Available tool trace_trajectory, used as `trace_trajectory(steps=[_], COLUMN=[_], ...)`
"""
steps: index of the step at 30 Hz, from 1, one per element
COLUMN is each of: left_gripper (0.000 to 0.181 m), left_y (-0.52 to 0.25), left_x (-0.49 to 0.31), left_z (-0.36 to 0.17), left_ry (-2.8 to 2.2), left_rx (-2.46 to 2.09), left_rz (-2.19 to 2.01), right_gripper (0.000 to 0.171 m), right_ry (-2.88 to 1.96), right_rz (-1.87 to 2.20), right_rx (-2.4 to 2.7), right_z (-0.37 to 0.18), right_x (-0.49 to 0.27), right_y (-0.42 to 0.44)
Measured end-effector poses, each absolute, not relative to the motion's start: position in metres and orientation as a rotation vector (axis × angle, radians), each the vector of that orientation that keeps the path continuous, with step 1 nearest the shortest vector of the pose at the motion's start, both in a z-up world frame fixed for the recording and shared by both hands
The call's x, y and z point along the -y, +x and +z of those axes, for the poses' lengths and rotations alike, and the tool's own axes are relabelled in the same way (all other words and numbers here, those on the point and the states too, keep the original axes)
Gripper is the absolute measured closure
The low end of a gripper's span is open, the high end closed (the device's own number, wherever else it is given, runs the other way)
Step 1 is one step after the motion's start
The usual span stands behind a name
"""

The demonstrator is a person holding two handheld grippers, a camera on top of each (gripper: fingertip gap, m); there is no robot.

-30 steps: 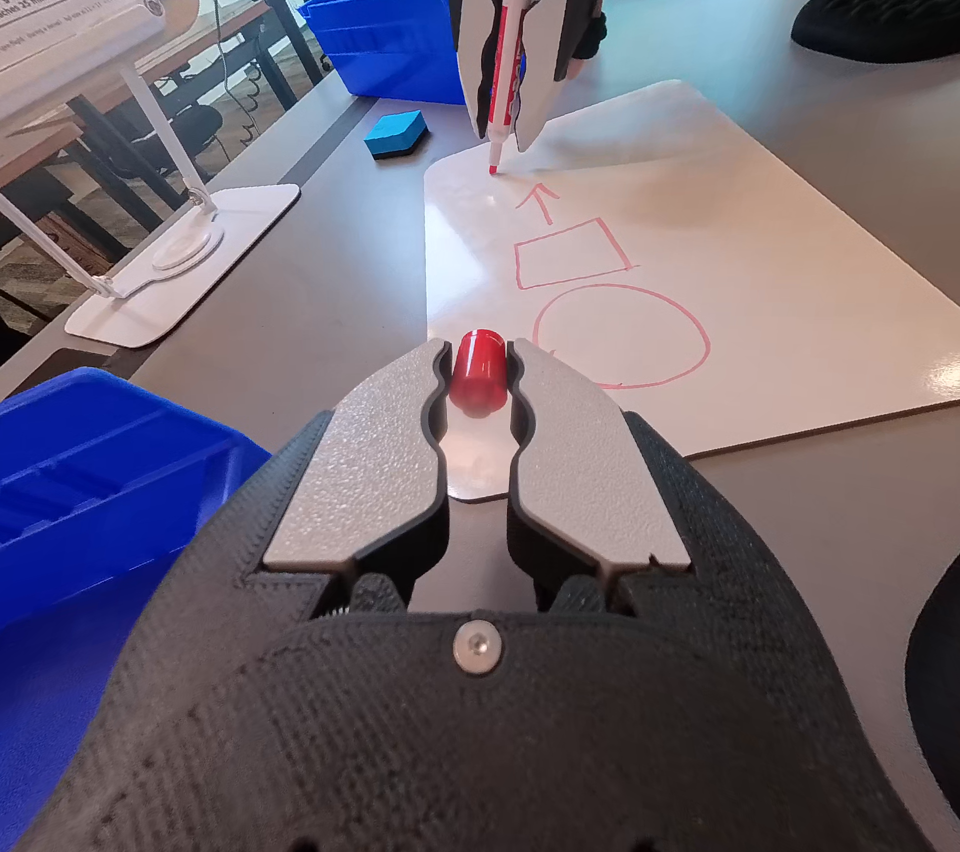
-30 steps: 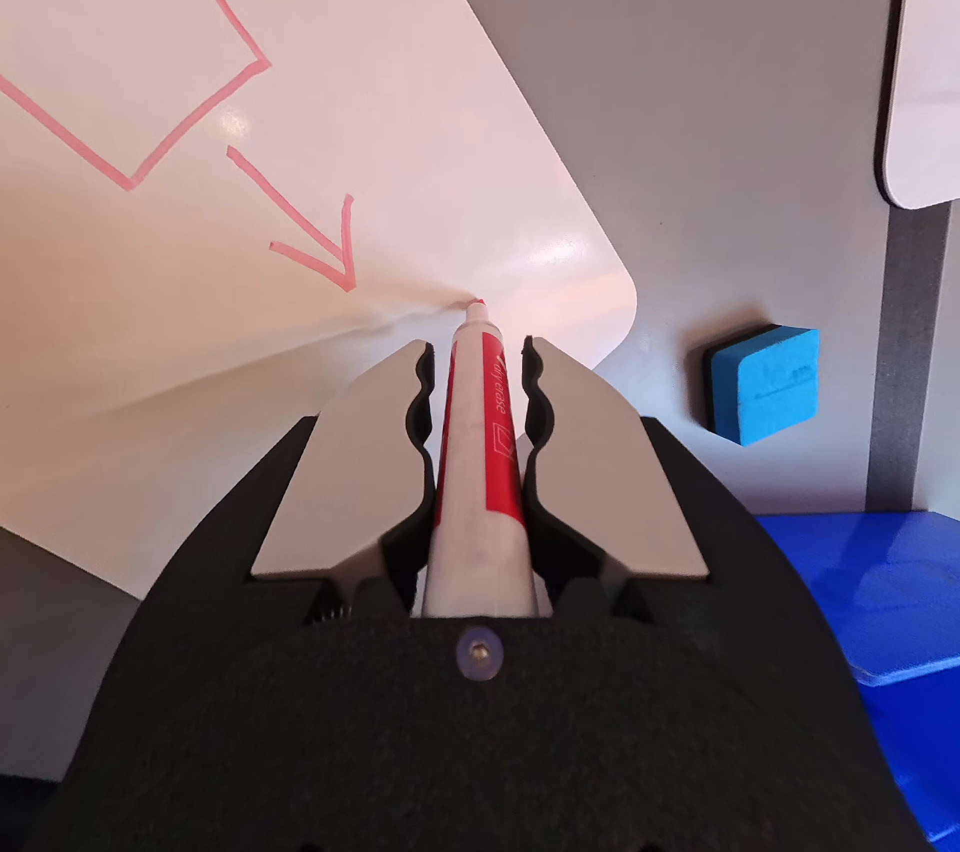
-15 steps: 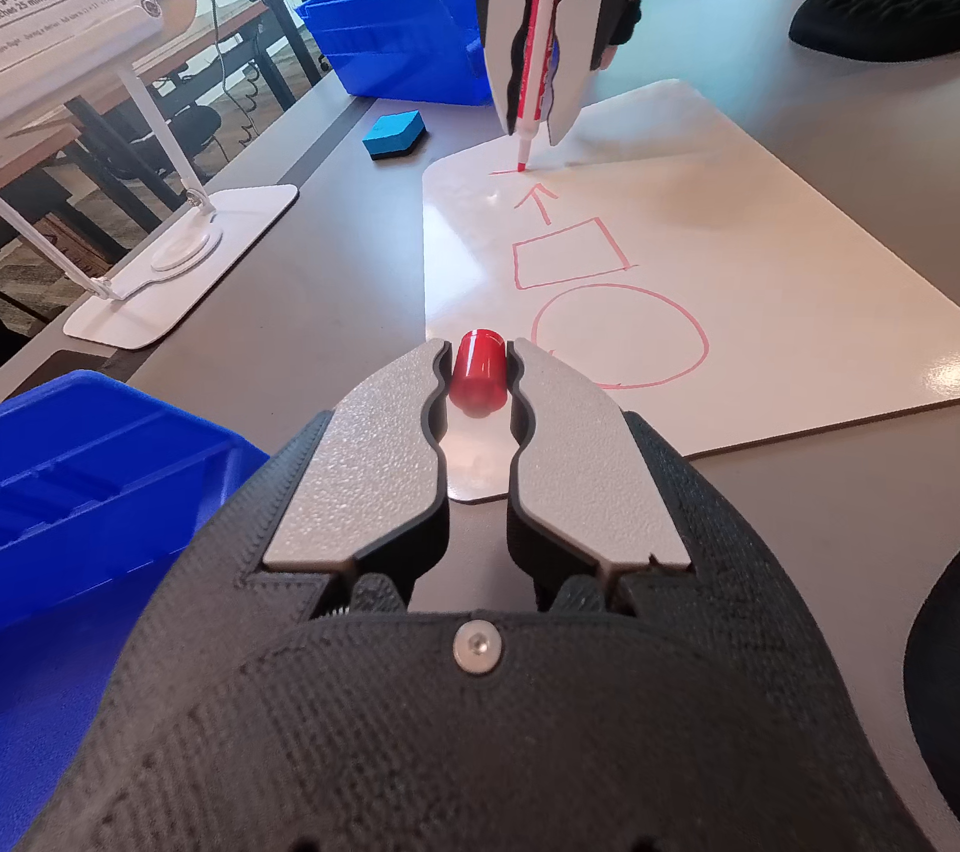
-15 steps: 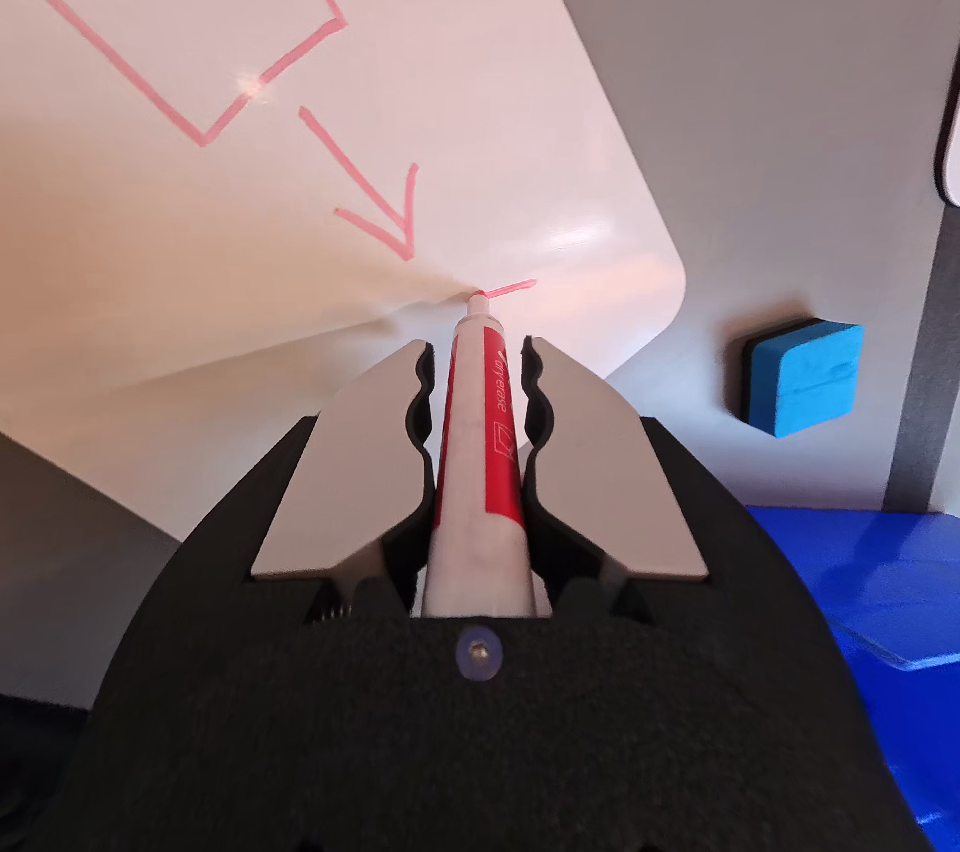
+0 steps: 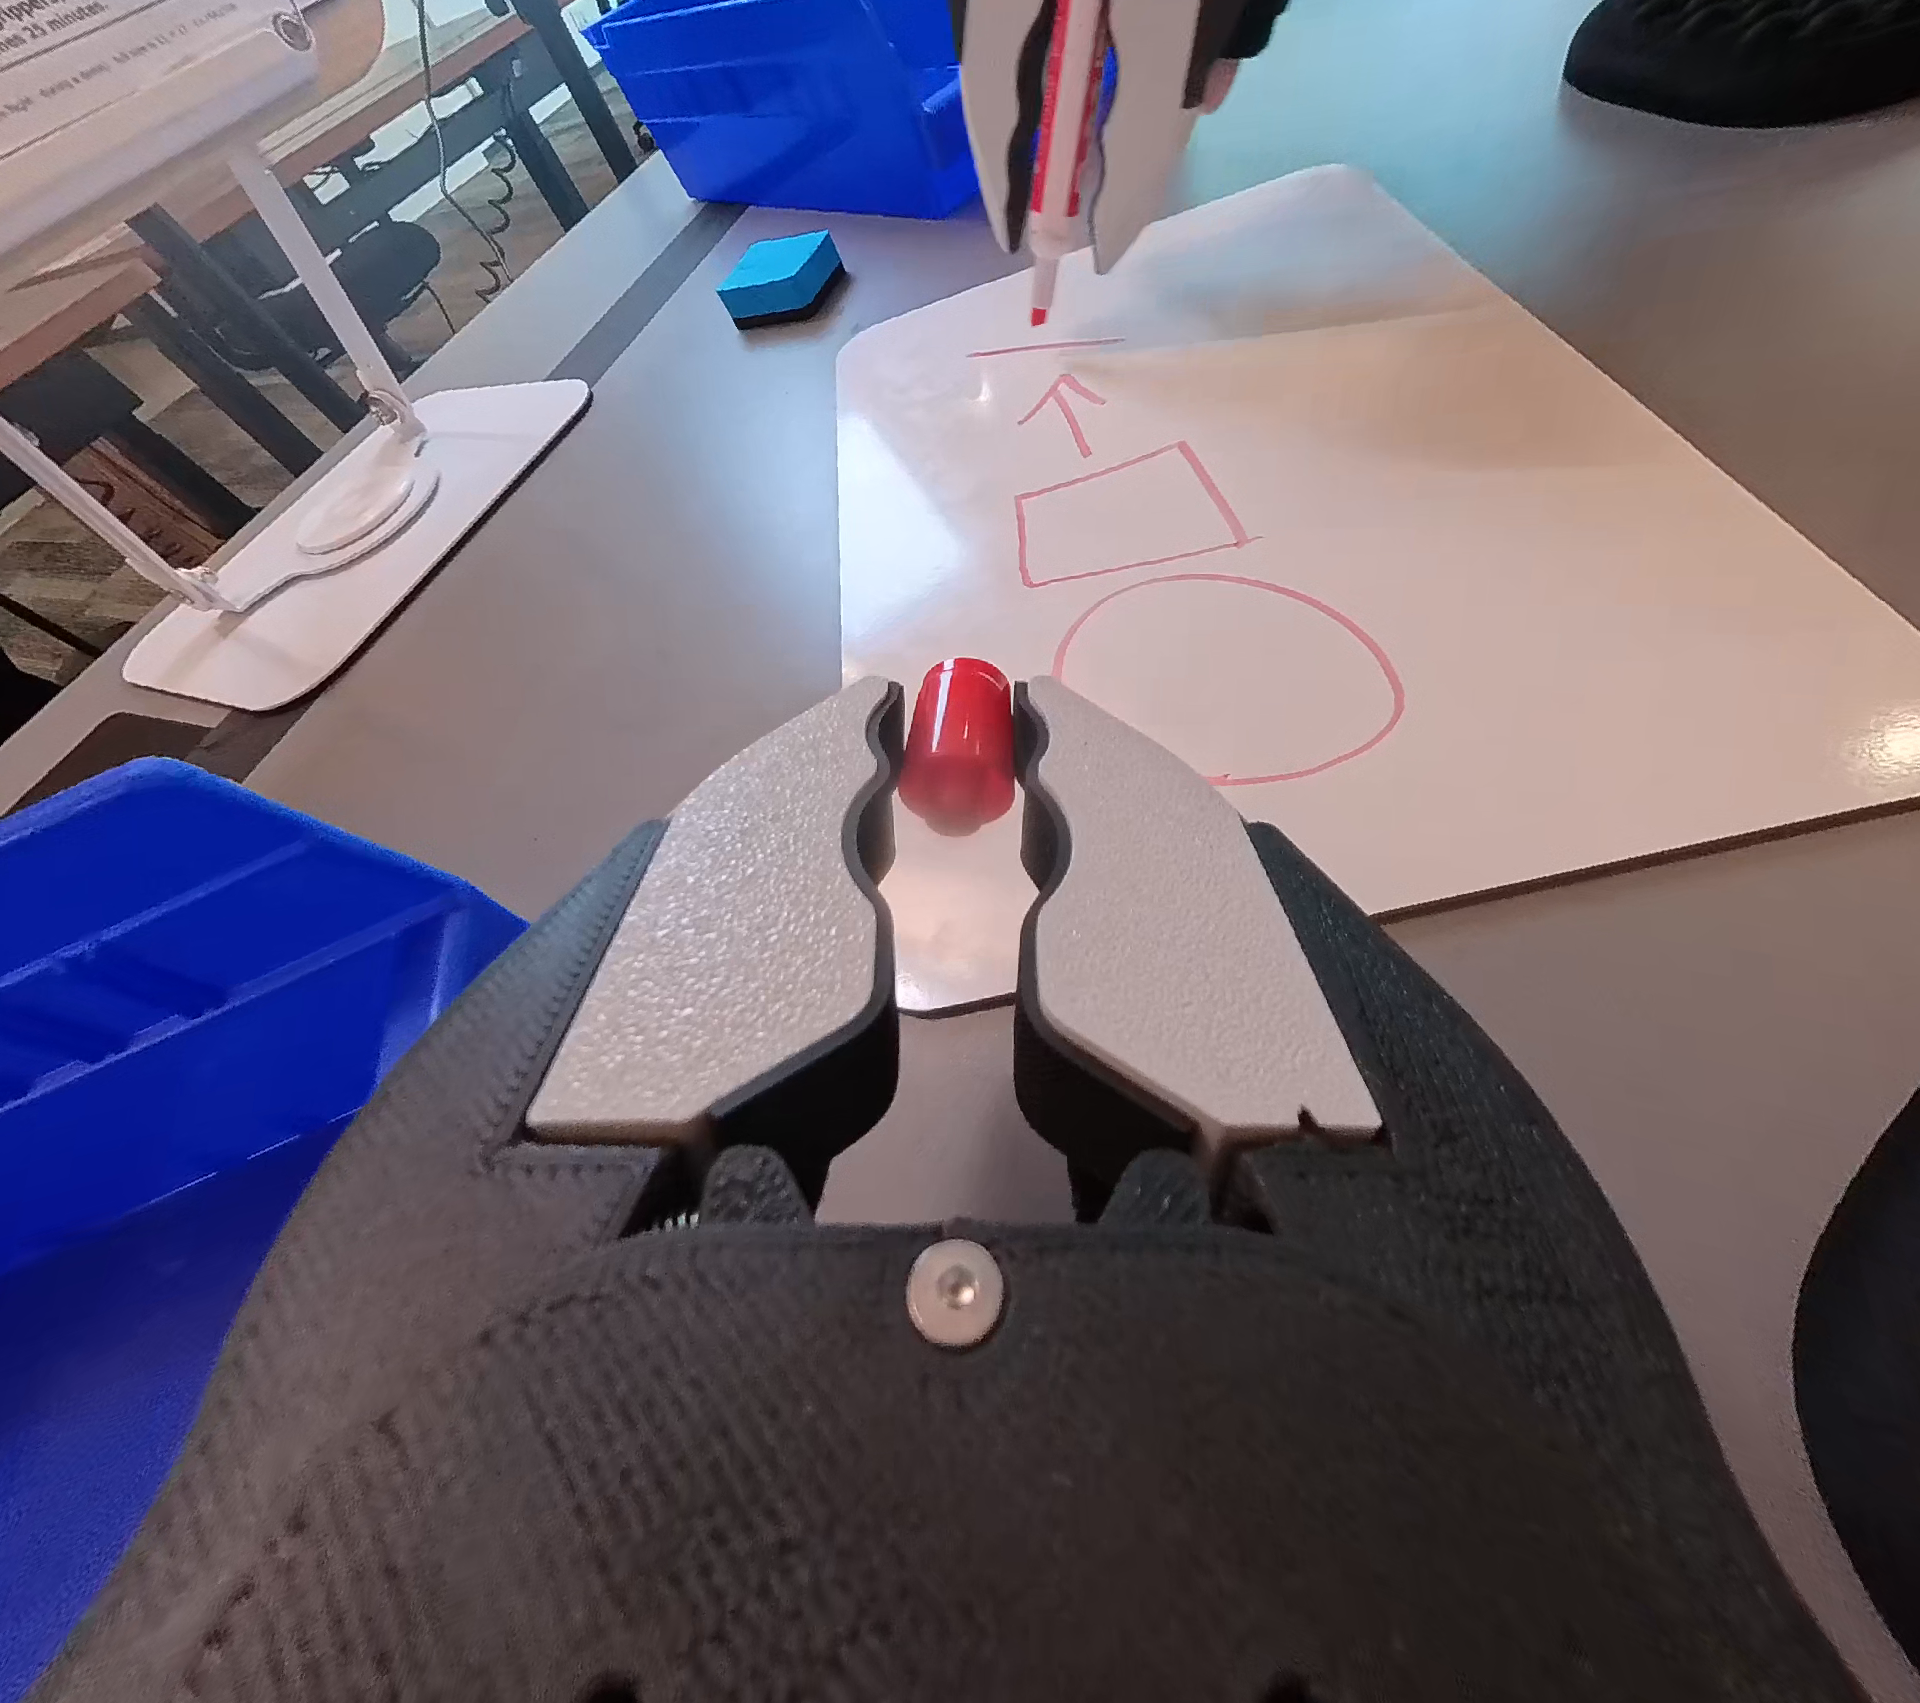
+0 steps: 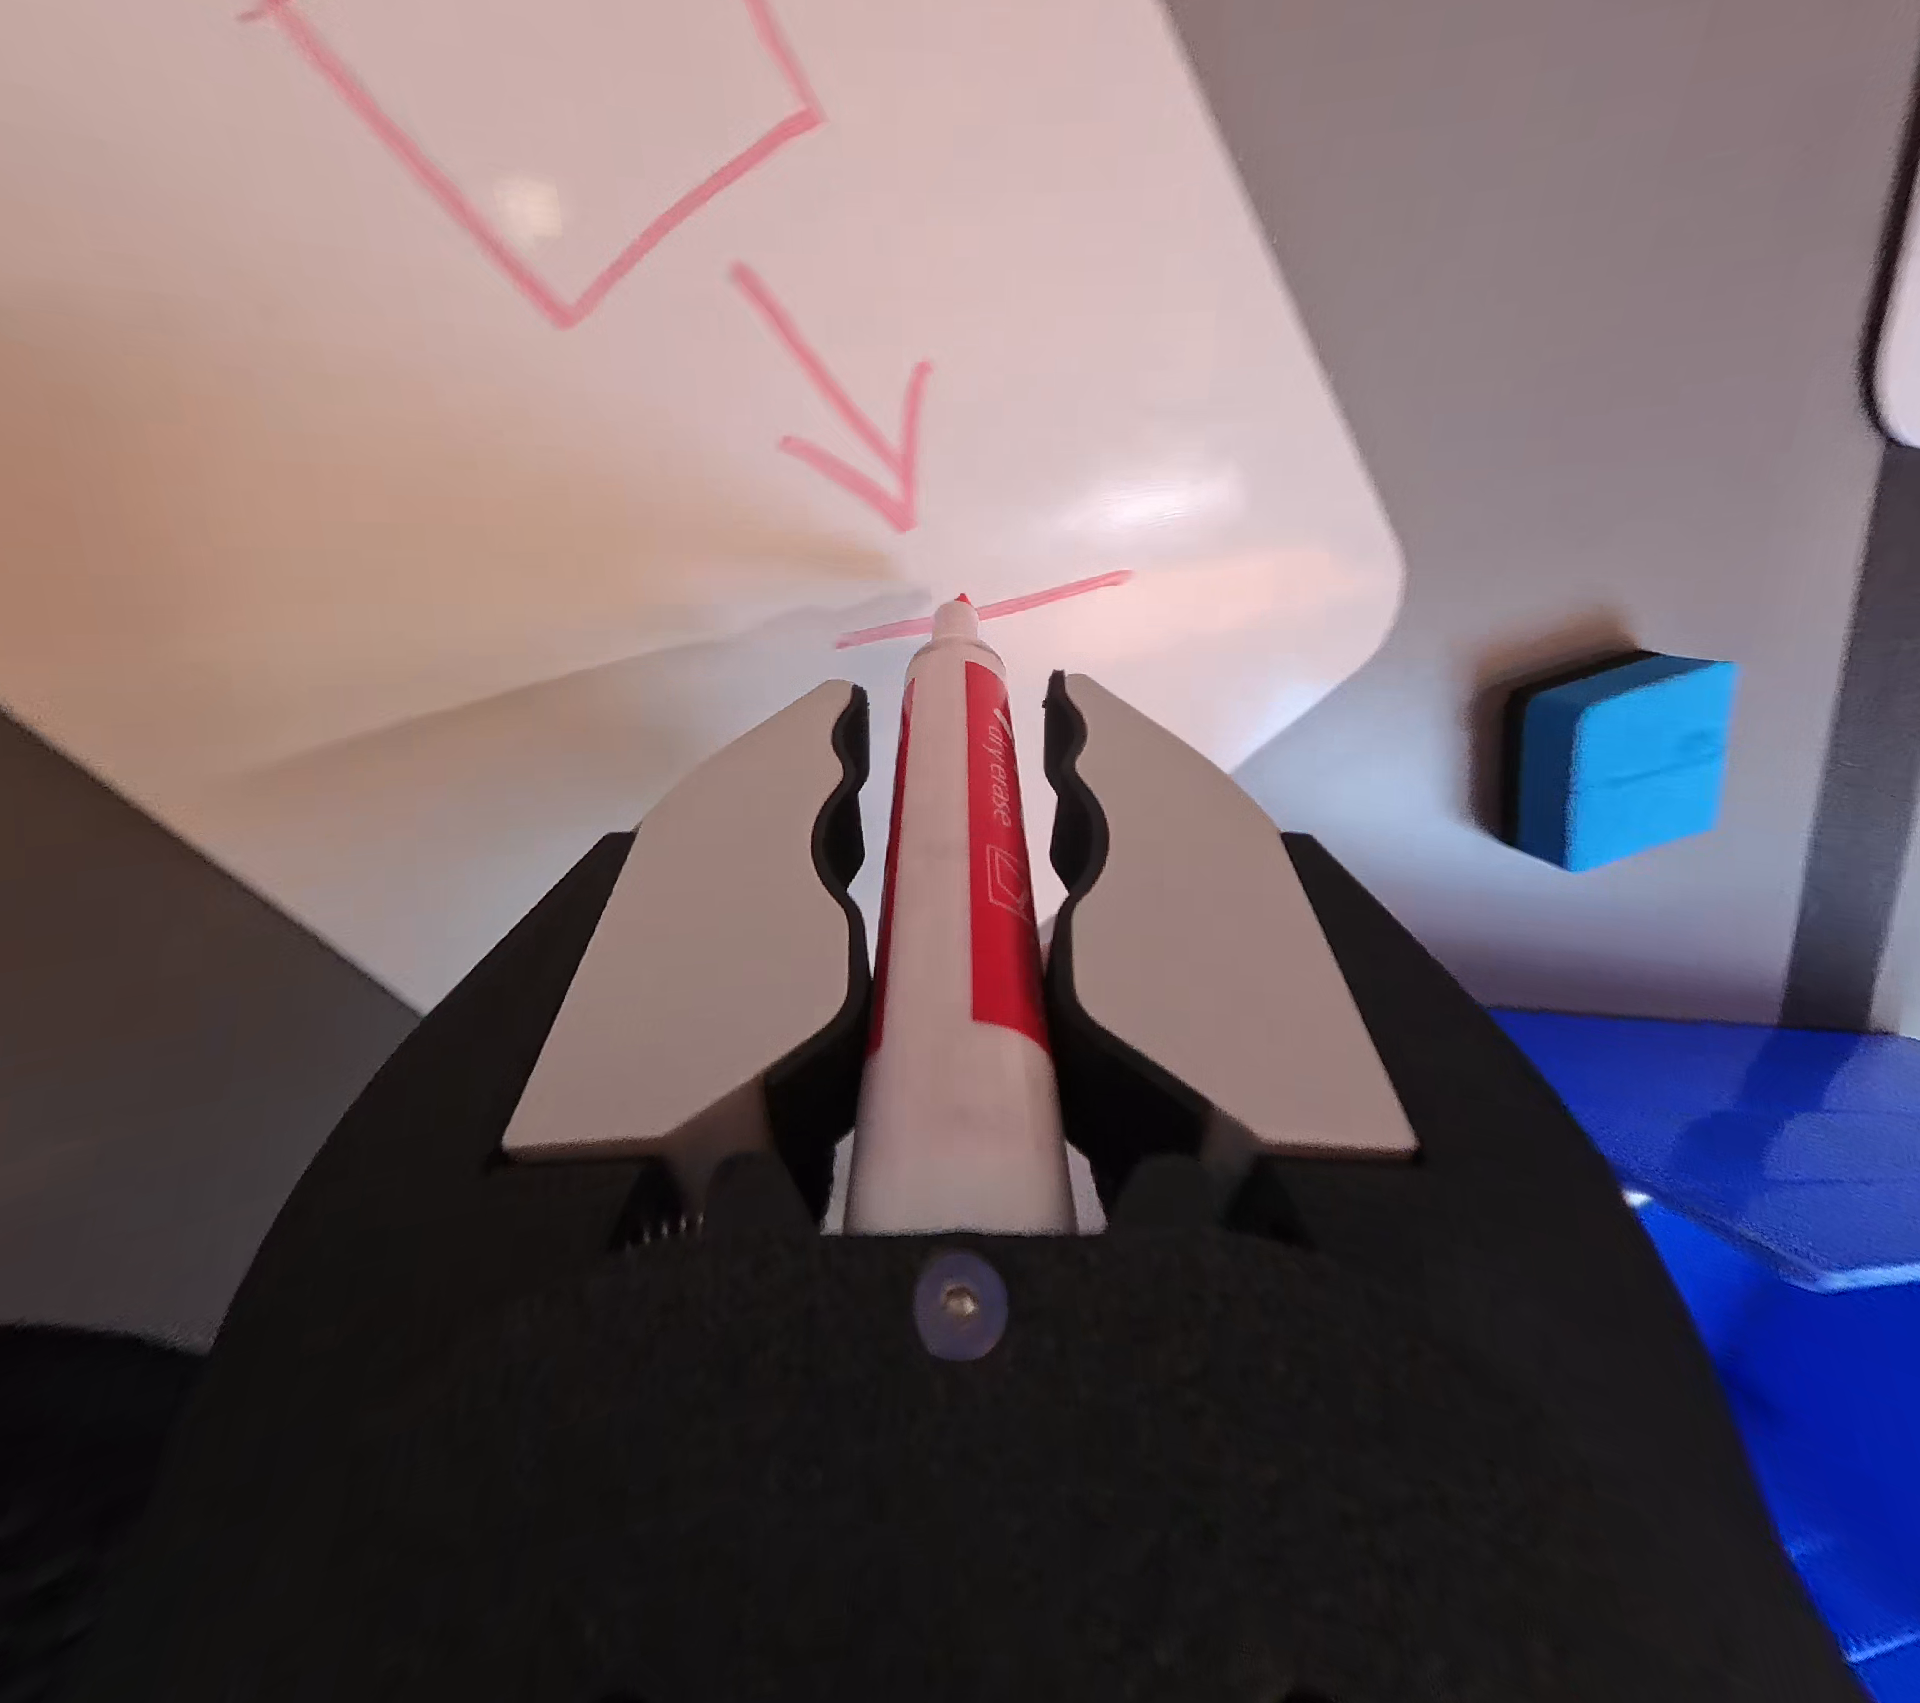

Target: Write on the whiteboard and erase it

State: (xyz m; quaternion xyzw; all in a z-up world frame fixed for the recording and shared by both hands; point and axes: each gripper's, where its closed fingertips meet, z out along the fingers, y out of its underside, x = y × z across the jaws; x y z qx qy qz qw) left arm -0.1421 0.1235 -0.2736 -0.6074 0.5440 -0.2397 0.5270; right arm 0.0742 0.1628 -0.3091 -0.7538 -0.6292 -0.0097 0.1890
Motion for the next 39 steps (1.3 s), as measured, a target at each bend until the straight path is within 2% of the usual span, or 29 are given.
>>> trace_trajectory(steps=[11, 39], left_gripper=[0.161, 0.161], left_y=[-0.143, -0.142], left_x=[-0.124, -0.122], left_z=[-0.272, -0.273], left_ry=[-1.449, -1.449], left_rx=[-1.299, -1.311], left_rz=[-0.579, -0.573], right_gripper=[0.138, 0.138], right_ry=[-2.175, -2.252], right_rz=[-0.032, -0.121], right_rx=[1.709, 1.689], right_z=[-0.320, -0.320], right_x=[-0.204, -0.166], right_y=[0.079, 0.131])
